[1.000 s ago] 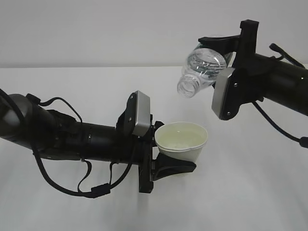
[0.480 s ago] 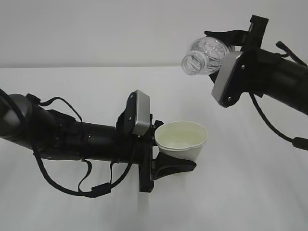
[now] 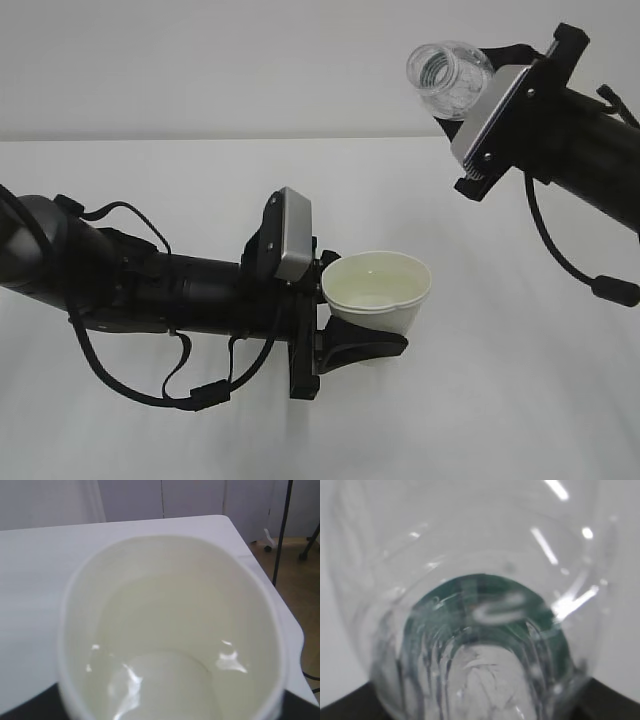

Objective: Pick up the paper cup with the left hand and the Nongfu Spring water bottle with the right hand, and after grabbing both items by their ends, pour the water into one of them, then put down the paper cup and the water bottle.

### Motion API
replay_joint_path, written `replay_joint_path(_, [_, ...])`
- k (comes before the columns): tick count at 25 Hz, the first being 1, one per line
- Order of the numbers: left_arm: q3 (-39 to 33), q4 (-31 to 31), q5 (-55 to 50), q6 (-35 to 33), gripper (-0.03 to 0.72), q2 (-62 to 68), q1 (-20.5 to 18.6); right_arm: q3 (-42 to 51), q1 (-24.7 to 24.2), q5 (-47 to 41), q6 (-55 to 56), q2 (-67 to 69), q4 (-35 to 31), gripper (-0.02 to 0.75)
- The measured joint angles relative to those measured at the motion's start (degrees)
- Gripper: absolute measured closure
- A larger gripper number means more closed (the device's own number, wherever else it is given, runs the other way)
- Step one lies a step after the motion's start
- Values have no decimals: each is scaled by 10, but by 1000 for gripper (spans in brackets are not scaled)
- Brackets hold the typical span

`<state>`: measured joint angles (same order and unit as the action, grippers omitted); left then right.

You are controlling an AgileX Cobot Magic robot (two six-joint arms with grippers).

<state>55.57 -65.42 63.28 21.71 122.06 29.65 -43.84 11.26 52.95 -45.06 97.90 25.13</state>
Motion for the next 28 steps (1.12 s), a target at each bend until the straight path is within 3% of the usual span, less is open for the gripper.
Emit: replay_joint_path(28, [0, 0, -1, 0, 288, 0, 0, 10, 0, -21, 189, 0, -174, 309])
